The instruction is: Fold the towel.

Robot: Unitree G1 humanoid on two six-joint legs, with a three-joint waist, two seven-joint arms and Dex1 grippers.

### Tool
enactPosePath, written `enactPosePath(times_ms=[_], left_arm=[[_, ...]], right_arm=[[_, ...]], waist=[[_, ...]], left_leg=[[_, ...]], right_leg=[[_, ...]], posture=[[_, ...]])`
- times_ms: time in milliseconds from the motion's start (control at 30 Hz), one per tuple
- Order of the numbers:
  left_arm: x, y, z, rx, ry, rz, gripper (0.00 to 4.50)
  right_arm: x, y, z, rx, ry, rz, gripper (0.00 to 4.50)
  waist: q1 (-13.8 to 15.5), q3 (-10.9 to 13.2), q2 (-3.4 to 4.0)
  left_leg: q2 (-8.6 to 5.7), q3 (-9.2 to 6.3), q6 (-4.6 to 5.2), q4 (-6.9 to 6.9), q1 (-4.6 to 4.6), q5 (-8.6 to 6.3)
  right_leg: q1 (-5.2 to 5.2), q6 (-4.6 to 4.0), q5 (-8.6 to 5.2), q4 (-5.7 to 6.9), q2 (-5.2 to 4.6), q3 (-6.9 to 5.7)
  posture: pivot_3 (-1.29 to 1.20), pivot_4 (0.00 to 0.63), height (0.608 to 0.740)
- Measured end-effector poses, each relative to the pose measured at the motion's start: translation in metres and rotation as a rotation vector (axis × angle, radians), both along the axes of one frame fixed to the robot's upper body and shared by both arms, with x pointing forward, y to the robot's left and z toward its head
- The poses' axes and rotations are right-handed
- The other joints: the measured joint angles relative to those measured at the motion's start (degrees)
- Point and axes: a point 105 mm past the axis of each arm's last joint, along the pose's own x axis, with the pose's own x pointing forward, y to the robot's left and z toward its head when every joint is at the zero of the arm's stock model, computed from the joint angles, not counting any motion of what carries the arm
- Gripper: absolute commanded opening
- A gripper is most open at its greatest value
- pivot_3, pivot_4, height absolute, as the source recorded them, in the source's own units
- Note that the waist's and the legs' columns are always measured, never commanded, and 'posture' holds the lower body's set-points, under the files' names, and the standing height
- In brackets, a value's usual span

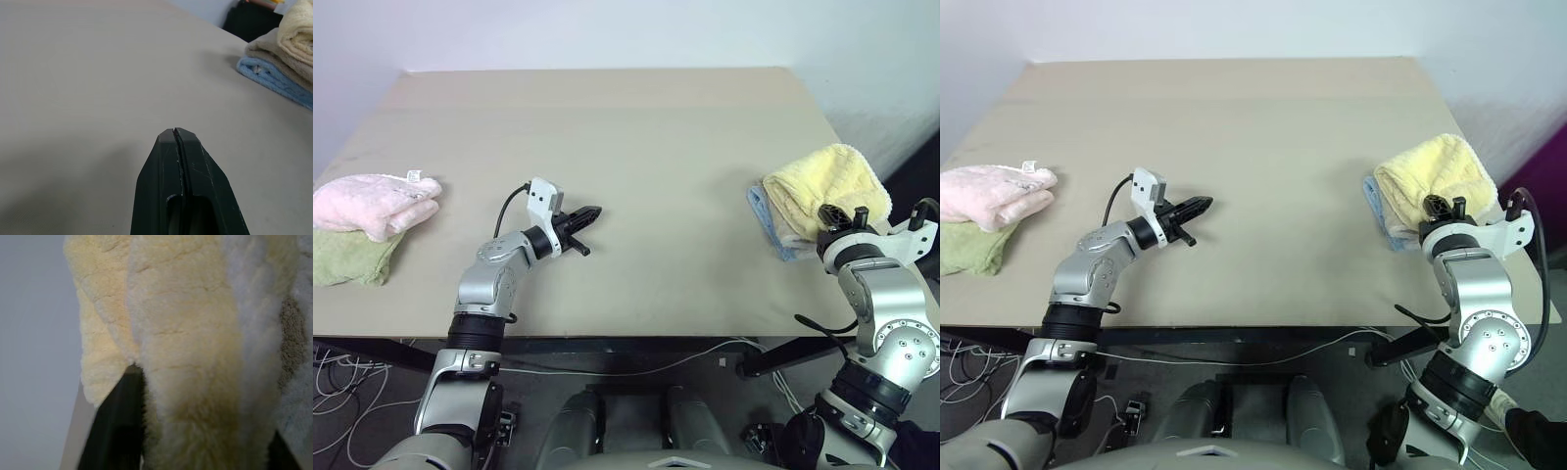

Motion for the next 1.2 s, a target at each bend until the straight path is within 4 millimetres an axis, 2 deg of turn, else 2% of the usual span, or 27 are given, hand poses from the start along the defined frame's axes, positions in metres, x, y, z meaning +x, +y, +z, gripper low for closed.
enactPosePath(times_ms=[167,200,567,667,733,867,933,1100,1200], left_arm=[[0.0,-0.001,0.0,-0.003,0.001,-0.003,0.0],[0.0,-0.002,0.0,-0.005,0.001,-0.004,0.0],[0.0,-0.002,-0.011,-0.016,0.046,-0.016,0.0],[0.001,-0.001,-0.013,-0.018,0.054,-0.014,0.0],[0.002,0.0,-0.013,-0.018,0.055,-0.003,0.0],[0.005,0.005,-0.011,-0.021,0.046,0.033,0.0],[0.007,0.011,-0.009,-0.02,0.035,0.065,0.0],[0.004,0.039,-0.015,0.026,0.033,0.166,0.0],[-0.004,0.051,-0.022,0.046,0.037,0.208,0.0]], right_arm=[[-0.004,0.002,0.015,-0.012,-0.063,-0.007,4.35],[-0.006,0.002,0.017,-0.013,-0.076,-0.014,4.47],[-0.044,-0.019,0.028,-0.064,-0.115,-0.171,4.47],[-0.048,-0.026,0.035,-0.168,-0.101,-0.18,4.47],[-0.045,-0.024,0.046,-0.315,-0.097,-0.148,4.47],[-0.03,-0.003,0.061,-0.72,-0.073,-0.027,4.47],[-0.021,0.021,0.063,-0.865,-0.103,0.074,4.47],[-0.001,0.089,0.053,-1.184,-0.205,0.358,4.47],[0.006,0.118,0.034,-1.312,-0.233,0.512,4.47]], waist=[[0.0,0.0,0.0],[0.0,0.0,0.0],[0.2,0.0,-0.01],[0.2,0.0,-0.01],[0.1,0.0,0.0],[0.0,0.0,-0.01],[-0.1,0.0,-0.02],[0.0,0.0,-0.03],[0.4,0.0,-0.06]], left_leg=[[0.0,0.0,0.0,0.0,0.0,0.0],[0.0,-0.01,0.0,0.0,0.0,0.0],[-0.01,-0.01,0.01,0.02,0.0,-0.01],[-0.01,-0.01,0.01,0.02,0.01,-0.01],[0.0,0.0,0.01,0.02,0.02,-0.01],[0.02,-0.01,0.01,0.02,0.04,-0.01],[0.03,-0.02,0.01,0.03,0.05,-0.01],[0.02,-0.02,0.02,0.08,0.04,-0.01],[0.01,-0.04,0.02,0.11,0.04,-0.01]], right_leg=[[0.0,0.0,0.0,0.0,0.0,0.0],[0.0,0.0,0.0,0.0,-0.01,0.0],[0.04,0.01,0.0,-0.02,0.0,0.0],[0.04,0.01,0.0,-0.02,0.01,0.0],[0.05,0.01,-0.01,-0.03,0.05,0.0],[0.06,0.01,-0.01,-0.03,0.1,-0.01],[0.07,0.01,-0.01,-0.04,0.1,-0.01],[0.07,0.01,-0.01,-0.07,0.04,-0.02],[0.09,0.01,-0.01,-0.07,-0.03,-0.04]], posture=[[0.0,0.15,0.74],[0.0,0.15,0.74],[0.0,0.15,0.74],[0.0,0.15,0.74],[0.0,0.15,0.74],[0.0,0.15,0.74],[0.0,0.15,0.74],[0.0,0.15,0.74],[0.0,0.15,0.74]])
